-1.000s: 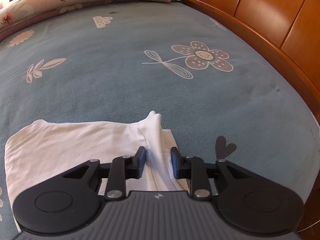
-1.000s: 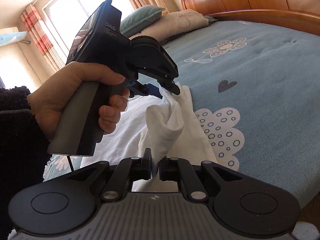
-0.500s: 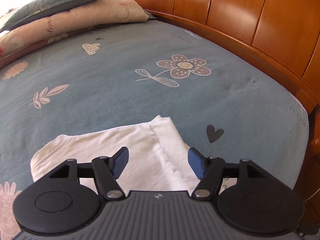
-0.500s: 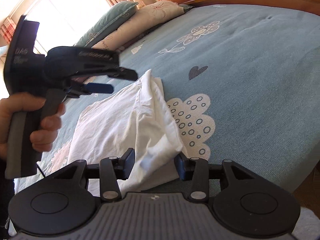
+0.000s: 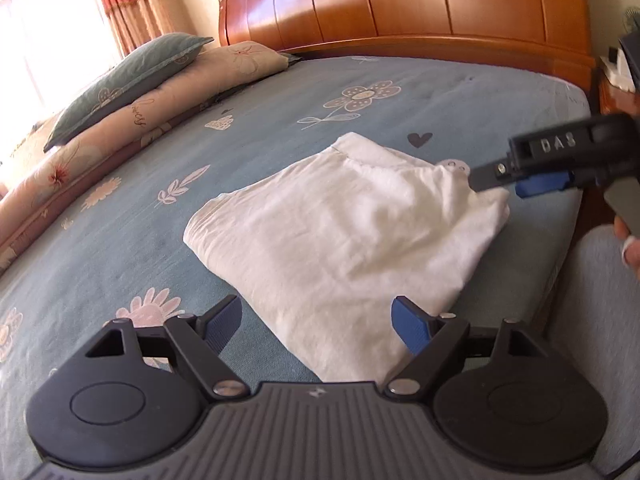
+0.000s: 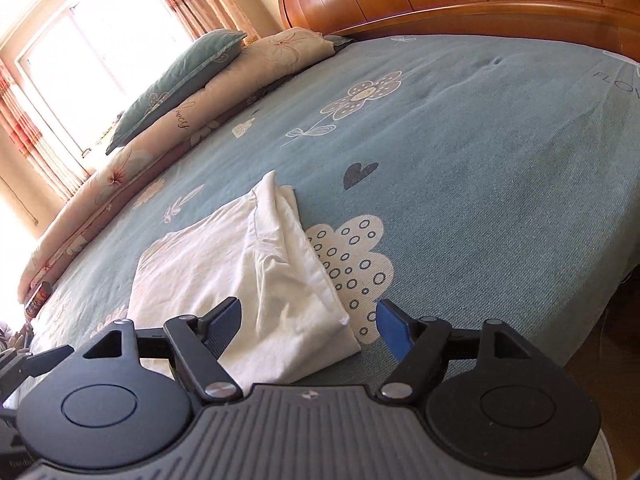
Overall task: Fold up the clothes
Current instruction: 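Open the left gripper and release the folded shirt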
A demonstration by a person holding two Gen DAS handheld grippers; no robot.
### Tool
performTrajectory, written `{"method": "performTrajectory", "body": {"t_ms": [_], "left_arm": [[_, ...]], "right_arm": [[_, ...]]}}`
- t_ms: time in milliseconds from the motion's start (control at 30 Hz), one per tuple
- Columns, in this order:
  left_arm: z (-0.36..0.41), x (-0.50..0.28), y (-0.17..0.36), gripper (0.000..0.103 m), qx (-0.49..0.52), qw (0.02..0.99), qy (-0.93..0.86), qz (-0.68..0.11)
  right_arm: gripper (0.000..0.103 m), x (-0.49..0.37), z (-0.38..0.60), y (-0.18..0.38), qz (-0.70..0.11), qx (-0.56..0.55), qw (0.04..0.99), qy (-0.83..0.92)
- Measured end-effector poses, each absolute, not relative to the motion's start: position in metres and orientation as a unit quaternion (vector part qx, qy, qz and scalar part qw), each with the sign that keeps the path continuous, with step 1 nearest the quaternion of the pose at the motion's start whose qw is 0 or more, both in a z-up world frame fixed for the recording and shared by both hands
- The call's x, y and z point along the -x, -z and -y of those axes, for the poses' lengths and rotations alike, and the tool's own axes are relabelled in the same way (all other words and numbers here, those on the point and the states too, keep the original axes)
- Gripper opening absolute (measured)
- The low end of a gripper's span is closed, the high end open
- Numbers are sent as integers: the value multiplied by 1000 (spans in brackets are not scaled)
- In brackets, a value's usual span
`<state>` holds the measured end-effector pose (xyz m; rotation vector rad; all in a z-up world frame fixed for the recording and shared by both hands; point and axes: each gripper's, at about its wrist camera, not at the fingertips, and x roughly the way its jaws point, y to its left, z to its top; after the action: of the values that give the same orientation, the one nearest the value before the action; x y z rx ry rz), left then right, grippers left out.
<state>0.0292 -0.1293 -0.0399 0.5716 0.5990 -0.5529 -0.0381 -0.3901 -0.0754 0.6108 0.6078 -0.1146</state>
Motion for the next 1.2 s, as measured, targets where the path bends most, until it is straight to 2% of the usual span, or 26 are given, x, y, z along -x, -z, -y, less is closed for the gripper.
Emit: {"method": "performTrajectory", "body": {"t_ms": [100, 267, 600, 733, 767, 800, 867, 933, 1000, 1067, 1200], "left_arm": [[133, -10, 61, 82, -336, 861, 267, -275], [140, -10, 82, 82, -375, 861, 230, -255], [104, -21, 86, 83, -320, 882, 199, -284], [98, -16, 71, 83, -303, 882, 219, -288], [98, -15, 67, 83, -302, 881, 224, -288], [100, -12, 63, 83, -302, 880, 235, -280], [106, -9, 54, 83, -300, 879, 261, -262], [114, -9, 47, 86, -297, 877, 287, -244], [125, -12, 44, 88, -298, 872, 315, -228], [134, -21, 48, 88, -299, 862, 339, -230], [143, -49, 72, 88, -260, 846, 362, -292]], "right_arm": [[80, 40, 386, 70, -289, -291, 911, 53], [81, 45, 381, 61, -279, -280, 917, 57], [83, 53, 382, 60, -278, -256, 923, 69], [81, 51, 384, 58, -266, -245, 931, 55], [80, 49, 382, 56, -259, -238, 935, 45], [75, 47, 380, 53, -251, -231, 939, 35], [62, 43, 376, 49, -238, -221, 946, 9], [43, 36, 370, 47, -237, -219, 946, -27], [37, 25, 362, 50, -245, -207, 946, -54], [35, 15, 356, 56, -259, -198, 943, -62], [34, -5, 364, 82, -307, -194, 932, -14]]}}
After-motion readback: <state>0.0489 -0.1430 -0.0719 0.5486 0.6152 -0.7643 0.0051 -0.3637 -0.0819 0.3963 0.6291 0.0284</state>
